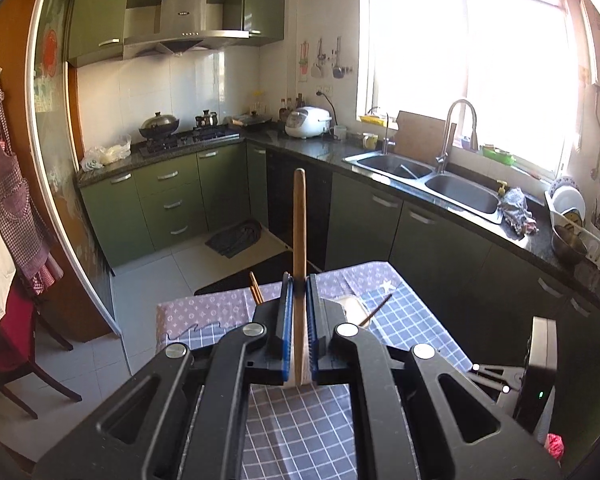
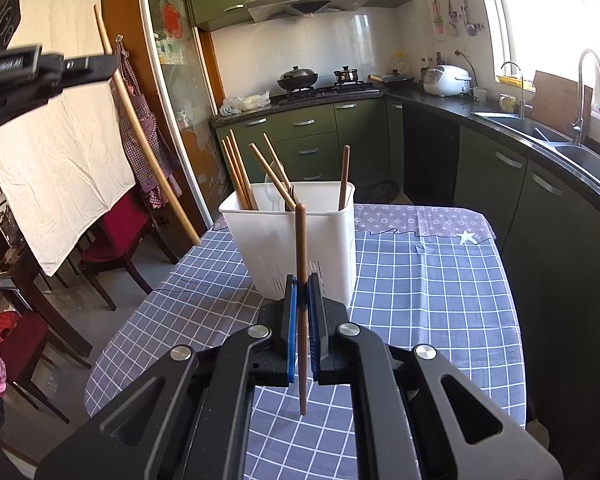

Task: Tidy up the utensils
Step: 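Carry both held chopsticks over the white holder and lower them in, then open both tools to release the chopsticks into the holder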

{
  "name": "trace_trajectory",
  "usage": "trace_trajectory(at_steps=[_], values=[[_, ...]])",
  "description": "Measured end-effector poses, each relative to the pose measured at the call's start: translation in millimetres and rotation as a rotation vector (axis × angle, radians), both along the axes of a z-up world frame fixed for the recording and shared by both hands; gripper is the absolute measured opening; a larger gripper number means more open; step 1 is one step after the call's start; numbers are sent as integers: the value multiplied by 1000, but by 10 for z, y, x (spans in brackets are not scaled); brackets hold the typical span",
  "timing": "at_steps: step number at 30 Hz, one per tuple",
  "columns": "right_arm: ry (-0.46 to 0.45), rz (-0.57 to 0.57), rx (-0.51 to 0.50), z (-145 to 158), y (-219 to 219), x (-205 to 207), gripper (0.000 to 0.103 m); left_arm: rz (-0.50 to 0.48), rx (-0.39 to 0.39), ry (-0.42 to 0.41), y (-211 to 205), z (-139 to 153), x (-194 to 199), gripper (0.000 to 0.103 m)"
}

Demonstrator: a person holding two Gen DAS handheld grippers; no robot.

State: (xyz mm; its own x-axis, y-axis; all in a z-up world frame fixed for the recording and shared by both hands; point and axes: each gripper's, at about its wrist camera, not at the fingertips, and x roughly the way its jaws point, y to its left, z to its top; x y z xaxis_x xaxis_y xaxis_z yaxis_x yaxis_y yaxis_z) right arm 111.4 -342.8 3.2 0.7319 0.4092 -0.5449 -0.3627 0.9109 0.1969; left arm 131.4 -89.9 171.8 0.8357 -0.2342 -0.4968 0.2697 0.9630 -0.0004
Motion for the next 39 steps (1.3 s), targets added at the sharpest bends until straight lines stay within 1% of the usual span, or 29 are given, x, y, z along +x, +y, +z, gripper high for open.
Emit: trace_trajectory(at_steps=[3,6,9,12,18,19,20,21,22,26,28,32,34,37,39], values=[[4,2,4,-18,-3,5,6,17,-7,-51,-69,108,157,6],[4,4,7,-35,-20,10,6,34,-11,-64,-135,62,361,6],[0,5,11,-16,-50,-9,6,46,-10,-41,-171,-105,572,6],[-14,3,17,50,-95,-38,6,65,1,2,-180,-341,736,6],[-52,23,36,305,-154,-82,6,74,29,90,-156,-774,911,6],[-61,26,34,365,-152,-82,6,72,33,100,-147,-824,923,11],[-71,28,33,434,-146,-80,6,70,36,105,-143,-861,923,15],[-82,31,34,503,-145,-71,6,68,35,103,-134,-888,902,23],[-92,31,37,581,-147,-61,6,67,36,97,-124,-903,880,26],[-141,22,48,893,-143,11,6,57,26,61,-63,-838,729,28],[-171,20,67,1094,-141,61,6,54,3,40,-35,-769,607,34],[-264,-5,111,1539,-128,180,6,54,-8,-18,44,-621,354,40],[-304,-20,127,1739,-107,293,6,42,-7,-32,38,-579,244,41],[-321,-48,117,1894,-11,543,6,20,3,-36,23,-558,126,41],[-307,-70,97,1881,60,719,6,10,6,-38,12,-547,72,42]])
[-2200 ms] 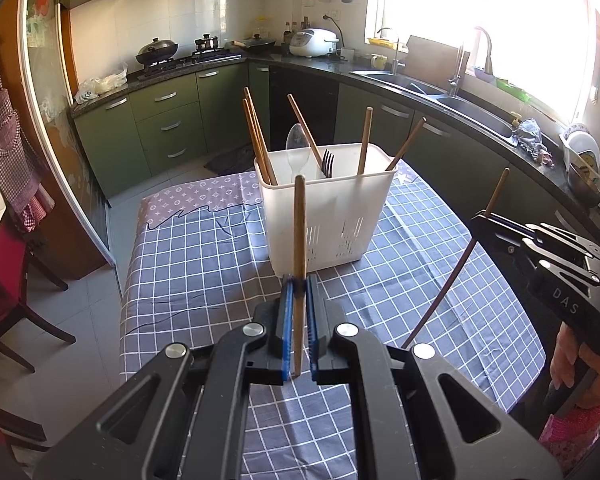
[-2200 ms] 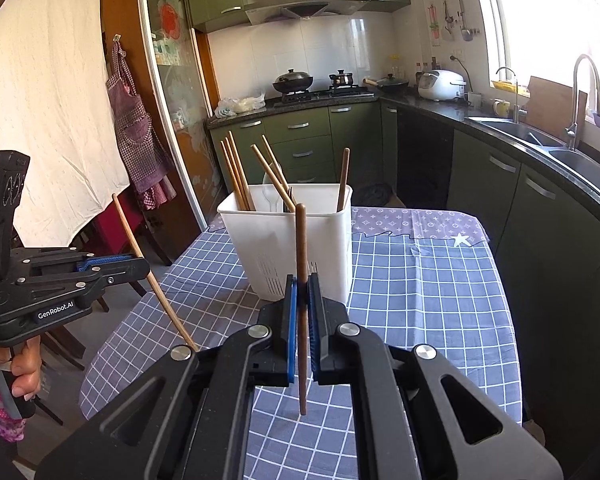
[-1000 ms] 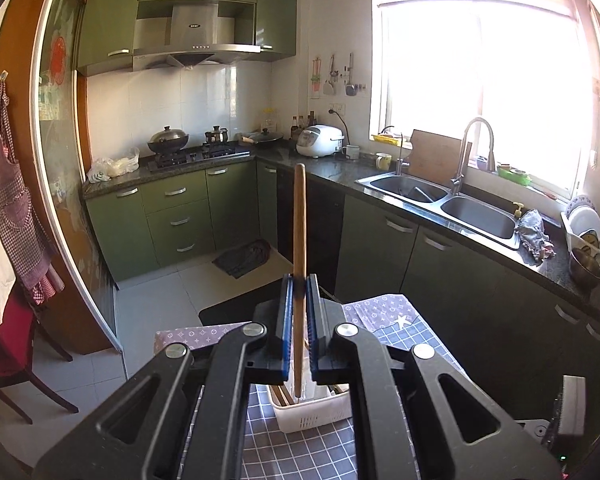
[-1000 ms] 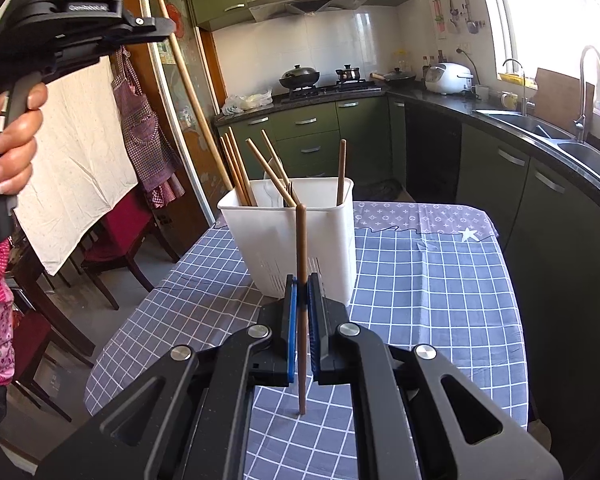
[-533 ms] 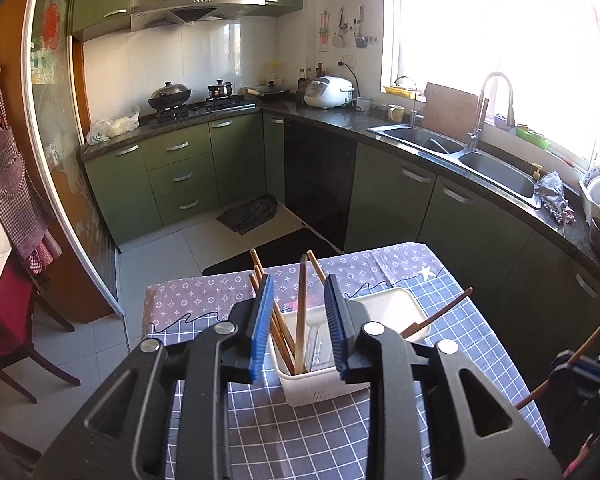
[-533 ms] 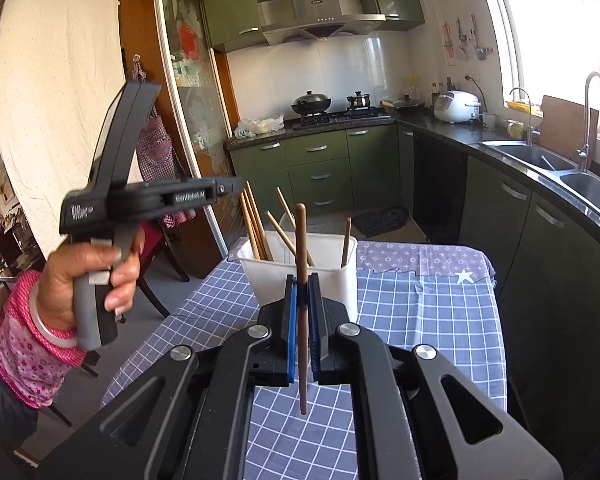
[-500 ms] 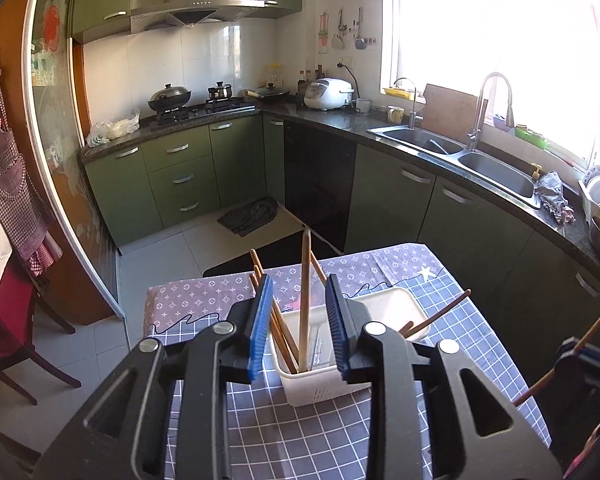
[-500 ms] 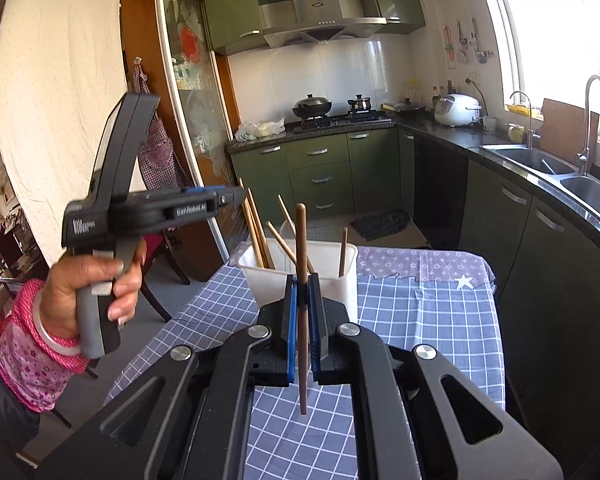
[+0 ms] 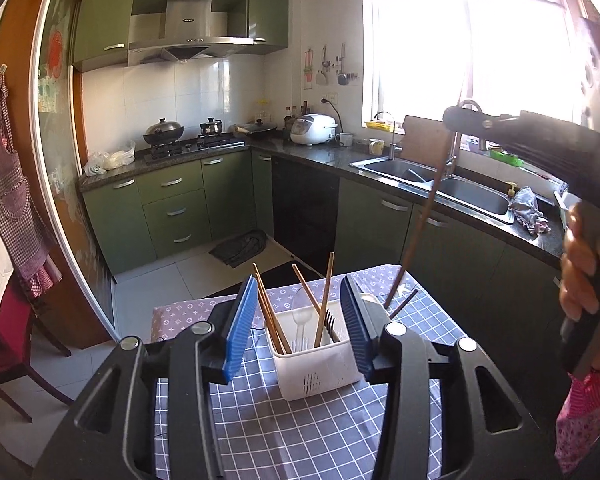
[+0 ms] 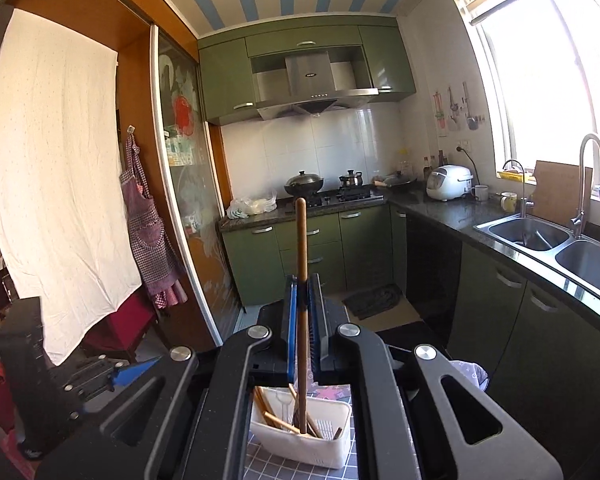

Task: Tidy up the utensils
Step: 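Open both tools to release the chopsticks into the holder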

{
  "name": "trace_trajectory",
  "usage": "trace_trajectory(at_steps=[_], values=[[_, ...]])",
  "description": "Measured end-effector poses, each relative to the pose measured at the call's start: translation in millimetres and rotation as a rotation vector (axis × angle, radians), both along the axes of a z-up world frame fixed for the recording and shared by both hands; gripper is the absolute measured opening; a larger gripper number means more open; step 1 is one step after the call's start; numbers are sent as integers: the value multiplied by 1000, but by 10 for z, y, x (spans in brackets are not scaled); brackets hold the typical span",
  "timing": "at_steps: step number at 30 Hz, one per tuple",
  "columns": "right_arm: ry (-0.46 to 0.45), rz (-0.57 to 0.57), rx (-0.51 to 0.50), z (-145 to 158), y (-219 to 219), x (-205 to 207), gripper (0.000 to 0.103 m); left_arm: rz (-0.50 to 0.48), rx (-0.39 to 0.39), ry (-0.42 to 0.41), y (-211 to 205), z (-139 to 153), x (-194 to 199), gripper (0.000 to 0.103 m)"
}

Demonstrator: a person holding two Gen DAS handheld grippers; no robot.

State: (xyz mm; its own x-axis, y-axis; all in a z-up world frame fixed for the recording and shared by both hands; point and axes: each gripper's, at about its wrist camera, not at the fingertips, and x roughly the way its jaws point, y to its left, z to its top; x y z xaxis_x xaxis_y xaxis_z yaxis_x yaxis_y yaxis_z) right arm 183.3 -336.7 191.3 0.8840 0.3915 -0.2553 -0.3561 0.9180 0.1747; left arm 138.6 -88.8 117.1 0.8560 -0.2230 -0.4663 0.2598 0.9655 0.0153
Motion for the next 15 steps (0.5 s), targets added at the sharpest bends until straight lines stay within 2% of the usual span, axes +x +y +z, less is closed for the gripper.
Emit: trace_trajectory(at_steps=[7,12,15], values=[[109,-35,-61,-445,140,490,6,-21,-22,-3,18,-16,-109,47],[165,-21,-98,-792,227,607,6,-22,-39,14,57,-130,-150,48],[180,-17,-111,-920,272,652,6,-10,-60,29,126,-202,-167,52]])
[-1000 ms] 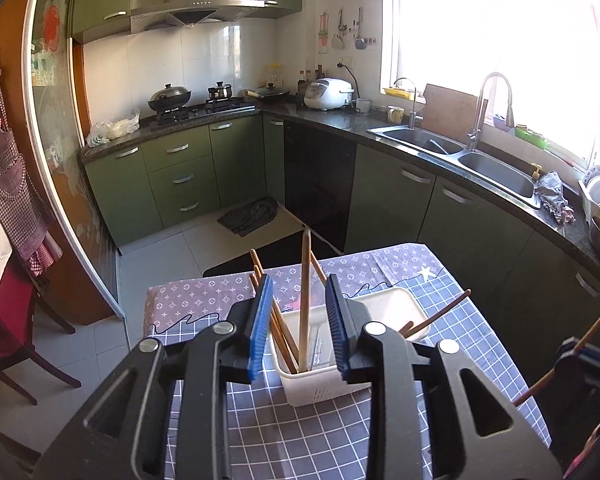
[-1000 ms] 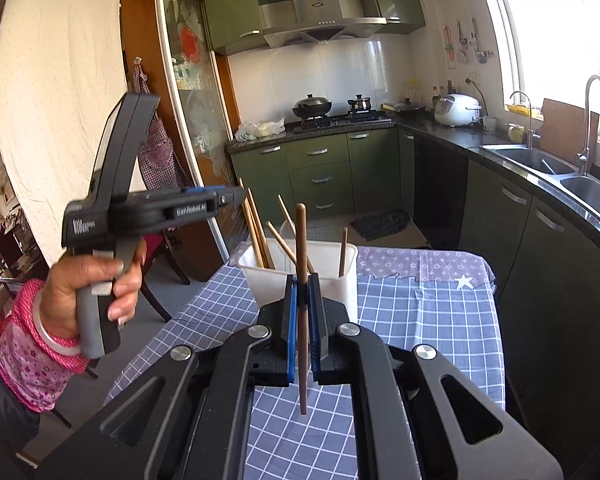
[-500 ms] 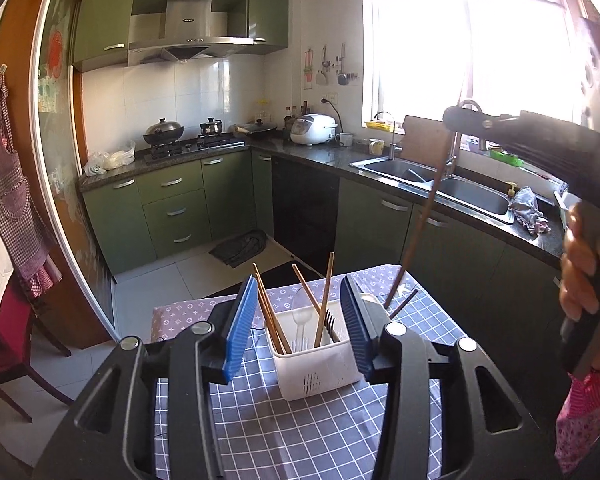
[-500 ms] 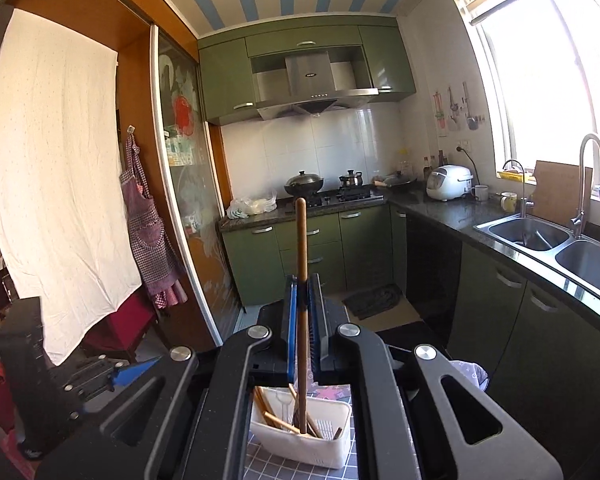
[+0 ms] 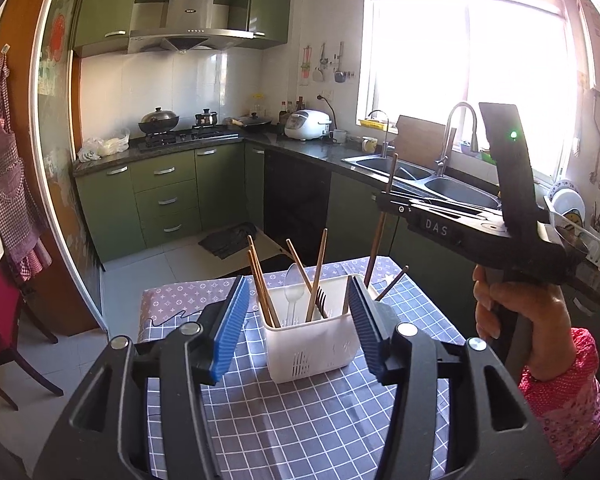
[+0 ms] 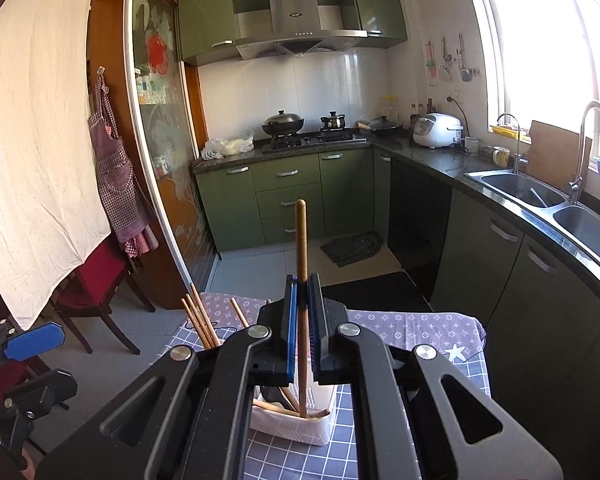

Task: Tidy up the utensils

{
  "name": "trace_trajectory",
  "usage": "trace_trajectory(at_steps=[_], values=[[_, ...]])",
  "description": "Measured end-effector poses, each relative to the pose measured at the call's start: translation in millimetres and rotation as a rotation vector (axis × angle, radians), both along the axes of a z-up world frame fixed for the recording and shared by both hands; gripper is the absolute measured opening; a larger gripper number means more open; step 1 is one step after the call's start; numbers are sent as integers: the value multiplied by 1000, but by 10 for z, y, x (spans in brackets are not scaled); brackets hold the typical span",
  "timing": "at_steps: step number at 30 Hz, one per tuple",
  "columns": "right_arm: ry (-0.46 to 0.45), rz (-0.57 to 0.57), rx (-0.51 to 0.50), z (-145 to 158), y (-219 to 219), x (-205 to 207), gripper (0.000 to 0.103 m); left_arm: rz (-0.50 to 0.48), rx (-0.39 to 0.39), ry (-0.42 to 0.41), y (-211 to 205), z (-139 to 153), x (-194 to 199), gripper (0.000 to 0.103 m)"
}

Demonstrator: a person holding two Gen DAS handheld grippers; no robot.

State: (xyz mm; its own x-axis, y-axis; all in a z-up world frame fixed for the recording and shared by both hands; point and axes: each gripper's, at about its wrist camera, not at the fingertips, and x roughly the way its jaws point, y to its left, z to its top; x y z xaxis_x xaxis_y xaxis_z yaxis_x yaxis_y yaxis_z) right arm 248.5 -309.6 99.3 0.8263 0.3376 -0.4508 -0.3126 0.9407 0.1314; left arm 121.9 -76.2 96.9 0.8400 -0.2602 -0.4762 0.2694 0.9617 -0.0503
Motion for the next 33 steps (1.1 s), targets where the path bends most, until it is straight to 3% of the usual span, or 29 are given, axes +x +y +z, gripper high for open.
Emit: trace_trajectory(at_steps=[5,7,9,21,27,33], values=[[11,1,-6,-119,18,23,6,40,-12,-18,126,-62,-95,62],[13,2,-7,-143,26,13,6,49,-11,-32,148,-80,-156,80],[13,3,-8,-144,48,11,7,54,-21,-49,165,-92,-226,90],[-35,11,-8,-57,18,-232,16,55,-19,-42,178,-151,-350,90],[-110,-11,36,51,-244,-751,39,74,-13,-67,207,-136,-490,93],[-132,-57,41,-262,-542,-1444,72,99,-4,-74,239,-273,-707,95]])
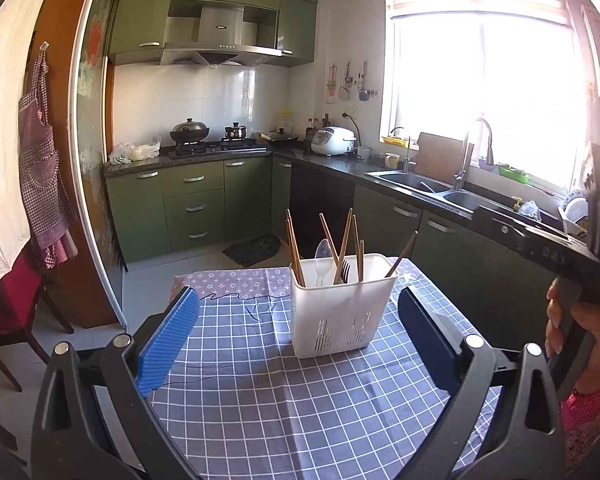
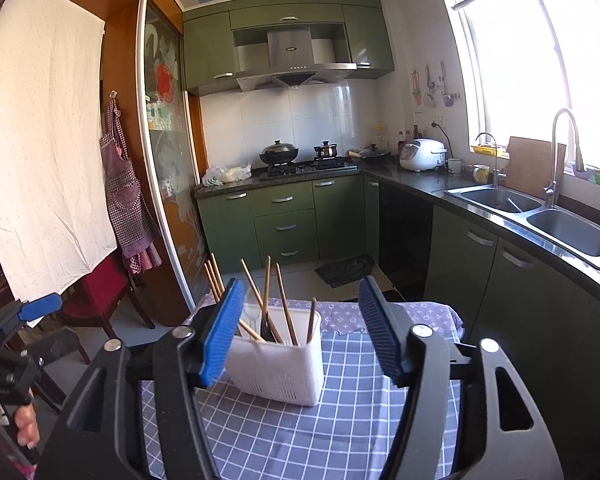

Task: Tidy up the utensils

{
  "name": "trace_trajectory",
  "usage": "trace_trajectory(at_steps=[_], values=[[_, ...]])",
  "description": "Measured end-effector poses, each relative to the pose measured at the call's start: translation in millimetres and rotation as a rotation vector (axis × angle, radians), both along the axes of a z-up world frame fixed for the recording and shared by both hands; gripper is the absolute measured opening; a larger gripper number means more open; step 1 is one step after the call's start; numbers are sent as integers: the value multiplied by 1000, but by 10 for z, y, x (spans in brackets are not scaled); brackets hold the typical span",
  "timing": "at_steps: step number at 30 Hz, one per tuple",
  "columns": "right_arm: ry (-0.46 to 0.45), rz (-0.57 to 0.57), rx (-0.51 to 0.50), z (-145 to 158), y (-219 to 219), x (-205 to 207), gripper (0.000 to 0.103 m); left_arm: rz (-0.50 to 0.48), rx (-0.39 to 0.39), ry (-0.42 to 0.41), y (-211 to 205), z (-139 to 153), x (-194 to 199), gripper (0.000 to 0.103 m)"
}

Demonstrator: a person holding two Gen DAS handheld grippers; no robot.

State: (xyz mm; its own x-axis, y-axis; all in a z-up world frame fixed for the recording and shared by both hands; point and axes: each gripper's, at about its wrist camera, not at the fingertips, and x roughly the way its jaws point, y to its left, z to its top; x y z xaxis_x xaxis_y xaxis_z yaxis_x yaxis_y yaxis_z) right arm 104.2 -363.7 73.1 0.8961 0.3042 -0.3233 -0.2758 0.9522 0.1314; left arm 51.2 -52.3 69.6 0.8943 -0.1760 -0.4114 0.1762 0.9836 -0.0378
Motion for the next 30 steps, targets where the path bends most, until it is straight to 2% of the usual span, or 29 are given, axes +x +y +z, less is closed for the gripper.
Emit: trace_trajectory(at_steps=[2,3,5,10,16,22,30], values=[[5,-12,-5,-177,-62,-226,83,0,-2,16,-7,-89,-77,96],[5,-14,-4,-260,-84,-340,92,-2,-3,25,-12,-133,-117,96],[-1,-18,-3,-369,-111,-525,98,-7,-3,41,-23,-217,-204,96],[-27,-26,-25,-491,-106,-991,98,2,-20,40,-28,-291,-437,96],[-66,-22,-32,-370,-97,-1443,98,20,-20,13,-37,-281,-722,96],[-64,-51,-67,-327,-63,-1732,98,29,-34,19,13,-293,-895,96],[-78,-58,-66,-277,-65,-1860,98,62,-23,16,24,-293,-1030,96]])
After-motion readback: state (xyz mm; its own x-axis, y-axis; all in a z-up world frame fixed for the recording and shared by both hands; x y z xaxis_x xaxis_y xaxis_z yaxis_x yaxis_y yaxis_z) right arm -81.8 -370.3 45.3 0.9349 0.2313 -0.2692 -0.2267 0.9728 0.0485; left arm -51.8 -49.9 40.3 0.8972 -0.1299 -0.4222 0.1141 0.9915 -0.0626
